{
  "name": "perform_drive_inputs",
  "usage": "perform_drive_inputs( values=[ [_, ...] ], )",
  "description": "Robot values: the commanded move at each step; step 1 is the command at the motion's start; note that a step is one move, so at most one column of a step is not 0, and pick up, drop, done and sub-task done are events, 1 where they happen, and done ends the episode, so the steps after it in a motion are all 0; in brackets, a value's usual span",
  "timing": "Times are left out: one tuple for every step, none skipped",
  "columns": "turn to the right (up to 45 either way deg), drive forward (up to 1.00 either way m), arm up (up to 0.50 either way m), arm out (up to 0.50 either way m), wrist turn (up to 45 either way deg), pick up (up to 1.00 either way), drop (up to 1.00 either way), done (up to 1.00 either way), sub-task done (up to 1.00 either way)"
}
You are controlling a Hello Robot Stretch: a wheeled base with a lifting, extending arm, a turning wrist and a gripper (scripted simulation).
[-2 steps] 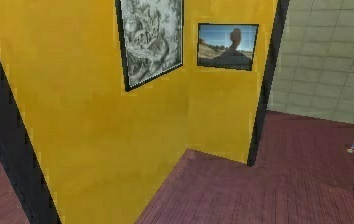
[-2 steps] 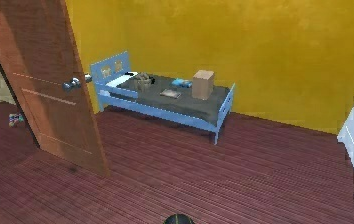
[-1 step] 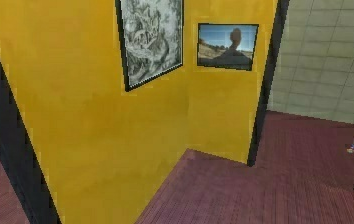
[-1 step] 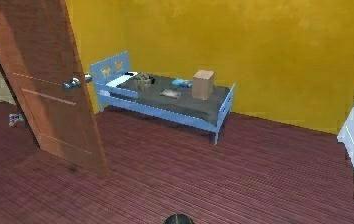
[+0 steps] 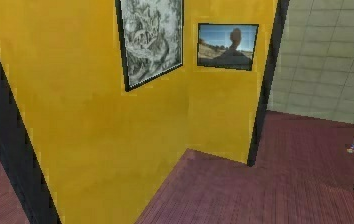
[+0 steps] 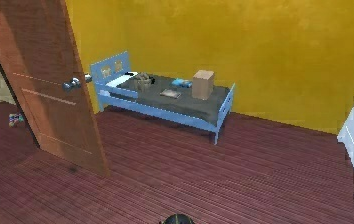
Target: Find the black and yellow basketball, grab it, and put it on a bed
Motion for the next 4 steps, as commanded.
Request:
perform_drive_inputs(
  values=[
    [0.0, 0.0, 0.0, 0.0, 12.0, 0.0, 0.0, 0.0, 0.0],
    [0.0, 0.0, -0.3, 0.0, 0.0, 0.0, 0.0, 0.0, 0.0],
    [0.0, 0.0, 0.0, 0.0, 0.0, 1.0, 0.0, 0.0, 0.0],
    [0.0, 0.0, 0.1, 0.0, 0.0, 0.0, 0.0, 0.0, 0.0]
  ],
)
